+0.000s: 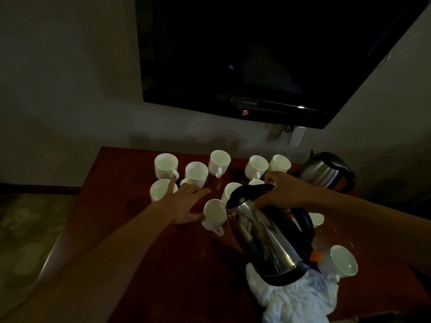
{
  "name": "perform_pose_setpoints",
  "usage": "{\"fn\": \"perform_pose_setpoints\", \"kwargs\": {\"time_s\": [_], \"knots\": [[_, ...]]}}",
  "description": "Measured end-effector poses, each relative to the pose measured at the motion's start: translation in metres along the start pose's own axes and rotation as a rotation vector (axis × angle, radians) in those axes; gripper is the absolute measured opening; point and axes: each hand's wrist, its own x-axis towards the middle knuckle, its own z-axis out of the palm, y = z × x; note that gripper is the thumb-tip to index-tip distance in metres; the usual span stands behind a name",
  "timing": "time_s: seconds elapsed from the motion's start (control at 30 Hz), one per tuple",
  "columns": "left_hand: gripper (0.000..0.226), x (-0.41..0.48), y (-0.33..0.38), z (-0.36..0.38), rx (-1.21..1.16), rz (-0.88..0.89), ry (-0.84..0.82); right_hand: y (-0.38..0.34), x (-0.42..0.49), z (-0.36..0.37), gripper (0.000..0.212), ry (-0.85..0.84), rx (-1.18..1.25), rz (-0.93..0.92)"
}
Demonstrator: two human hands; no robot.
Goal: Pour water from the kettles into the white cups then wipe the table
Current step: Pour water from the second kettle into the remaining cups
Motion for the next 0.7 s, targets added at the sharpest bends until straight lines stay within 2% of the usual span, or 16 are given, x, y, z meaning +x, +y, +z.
{"fn": "perform_pose_setpoints", "kwargs": {"time_s": [0.5,0.7], "knots": [[0.083,0.008,-0.019,0.022,-0.03,0.025,-0.031,-0.017,0.023,0.005,0.048,-0.092,-0.168,0.06],[0.083,0.015,-0.029,0.025,0.001,0.058,0.027,-0.027,0.039,0.002,0.05,-0.142,-0.225,0.091]]}}
